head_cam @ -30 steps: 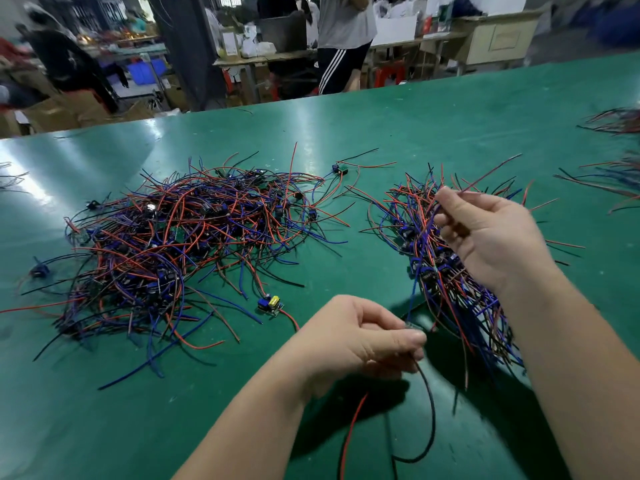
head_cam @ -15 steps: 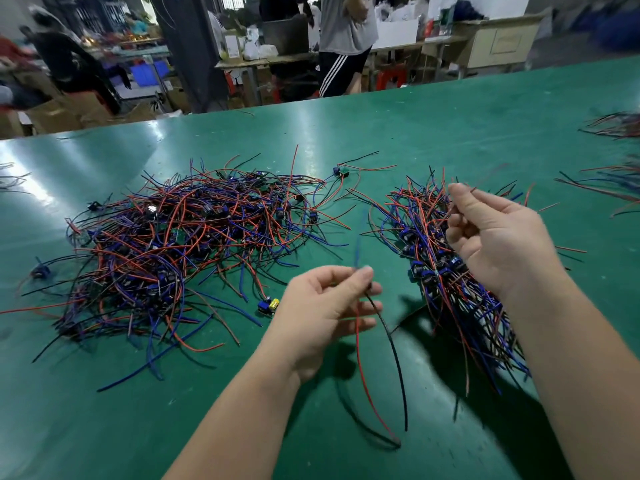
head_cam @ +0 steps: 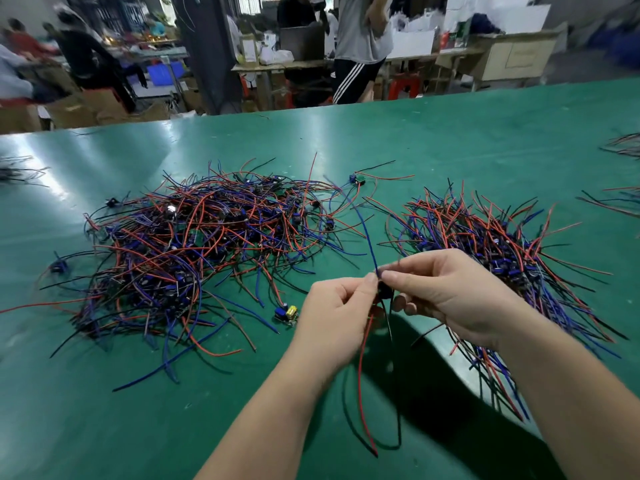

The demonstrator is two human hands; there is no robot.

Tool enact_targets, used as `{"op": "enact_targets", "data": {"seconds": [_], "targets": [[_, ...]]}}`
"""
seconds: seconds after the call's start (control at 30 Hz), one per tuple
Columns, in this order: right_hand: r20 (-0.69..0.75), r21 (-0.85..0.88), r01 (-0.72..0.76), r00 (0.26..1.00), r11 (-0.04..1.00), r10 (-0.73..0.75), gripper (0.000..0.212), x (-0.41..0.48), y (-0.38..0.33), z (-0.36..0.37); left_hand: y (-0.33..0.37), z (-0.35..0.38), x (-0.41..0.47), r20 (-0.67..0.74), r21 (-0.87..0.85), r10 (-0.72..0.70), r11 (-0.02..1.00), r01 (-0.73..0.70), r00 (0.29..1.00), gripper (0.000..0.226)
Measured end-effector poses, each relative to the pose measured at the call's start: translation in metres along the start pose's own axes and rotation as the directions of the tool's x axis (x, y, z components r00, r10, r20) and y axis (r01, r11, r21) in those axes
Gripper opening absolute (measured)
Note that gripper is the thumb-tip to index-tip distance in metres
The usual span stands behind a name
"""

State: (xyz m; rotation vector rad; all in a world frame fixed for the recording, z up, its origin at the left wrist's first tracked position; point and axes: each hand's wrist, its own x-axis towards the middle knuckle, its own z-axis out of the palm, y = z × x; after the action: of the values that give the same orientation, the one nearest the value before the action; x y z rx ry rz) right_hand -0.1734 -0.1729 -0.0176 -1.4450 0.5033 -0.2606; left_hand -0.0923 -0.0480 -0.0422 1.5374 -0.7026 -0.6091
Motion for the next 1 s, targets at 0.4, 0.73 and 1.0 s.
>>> {"op": "enact_targets", "data": {"seconds": [0.4,0.73,1.0], "targets": [[-0.22,-0.104,0.039,0.974,0.994,-0.061,0.011,0.104,-0.105,-0.021,-0.004,-0.043,0.011,-0.387,0.517,0.115,0.849,0.111,0.915,0.013],[-0.189,-0.401,-0.175,0.976,0.899,0.105,0.073,0.154,-0.104,-0.011,-0.014,-0.048,0.004,-0.371,0.814,-0.156,0.421,0.401,0.916,0.056],[-0.005,-0.39,0.064,0.997,0.919,-0.072,0.011,0.054,-0.045,0.017,-0.005,-0.048,0.005,-0.319,0.724,0.047,0.657,0.211,0.947,0.042]]}}
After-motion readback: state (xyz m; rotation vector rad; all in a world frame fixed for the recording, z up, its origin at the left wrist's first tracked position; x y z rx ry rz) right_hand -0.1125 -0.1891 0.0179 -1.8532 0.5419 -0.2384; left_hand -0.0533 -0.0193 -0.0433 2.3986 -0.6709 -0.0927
